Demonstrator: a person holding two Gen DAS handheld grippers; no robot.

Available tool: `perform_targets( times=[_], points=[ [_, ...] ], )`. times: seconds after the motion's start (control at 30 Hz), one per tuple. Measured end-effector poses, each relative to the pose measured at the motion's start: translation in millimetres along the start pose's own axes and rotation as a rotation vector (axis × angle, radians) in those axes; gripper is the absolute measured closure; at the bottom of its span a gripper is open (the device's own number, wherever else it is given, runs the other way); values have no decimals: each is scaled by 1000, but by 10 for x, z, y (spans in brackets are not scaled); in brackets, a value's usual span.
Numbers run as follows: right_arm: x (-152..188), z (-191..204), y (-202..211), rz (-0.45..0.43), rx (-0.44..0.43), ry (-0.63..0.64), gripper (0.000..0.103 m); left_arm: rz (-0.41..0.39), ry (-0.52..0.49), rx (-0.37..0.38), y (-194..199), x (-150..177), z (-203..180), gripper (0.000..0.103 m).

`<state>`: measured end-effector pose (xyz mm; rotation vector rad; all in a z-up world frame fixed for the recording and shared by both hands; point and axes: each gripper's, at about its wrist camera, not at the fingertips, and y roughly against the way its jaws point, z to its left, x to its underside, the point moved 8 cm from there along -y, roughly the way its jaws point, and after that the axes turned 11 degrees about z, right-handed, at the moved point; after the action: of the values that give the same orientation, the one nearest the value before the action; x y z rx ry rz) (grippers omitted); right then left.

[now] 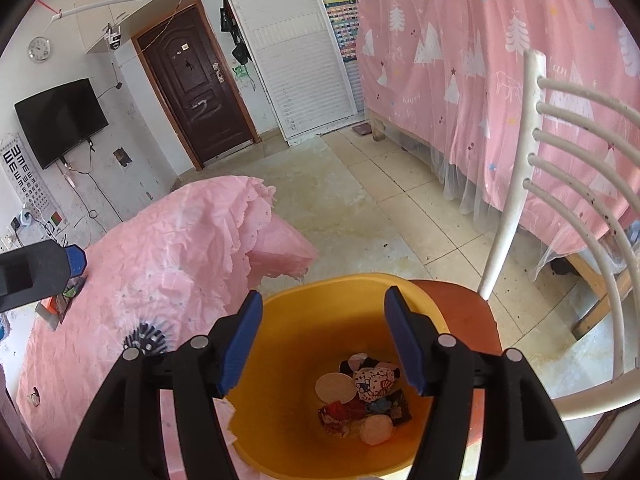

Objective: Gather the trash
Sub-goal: 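Move both open tools back over the bed clutter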

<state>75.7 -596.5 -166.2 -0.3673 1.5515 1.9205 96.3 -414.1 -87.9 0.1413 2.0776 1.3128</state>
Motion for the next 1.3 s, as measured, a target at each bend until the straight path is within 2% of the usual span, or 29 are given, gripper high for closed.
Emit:
perform_targets(
  times=[0.27,0.37,0.57,0.77,0.9,1.1,1.2,1.3],
  points=[
    [-222,559,106,-23,8,90,46,-55,61,16,364,33,413,42],
    [-299,839,108,-26,14,142,44,-75,97,3,497,50,615,38],
    [-403,1362,44,-24,11,223,41,-110,152,-7,736,126,982,37],
    [-466,1844,-34,-17,-9,287,40,-147,212,-65,972,194,1389,36],
    [-488,2205,-89,-14,-28,333,39,-168,236,-148,1110,240,1690,34],
    [-521,2708,-241,3,-57,386,37,-185,276,-229,1331,296,2173,34],
    [-500,2979,-342,21,-64,422,37,-191,298,-272,1457,341,2463,28],
    [-489,3173,-442,36,-71,449,36,-191,322,-302,1557,417,2736,28]
  ],
)
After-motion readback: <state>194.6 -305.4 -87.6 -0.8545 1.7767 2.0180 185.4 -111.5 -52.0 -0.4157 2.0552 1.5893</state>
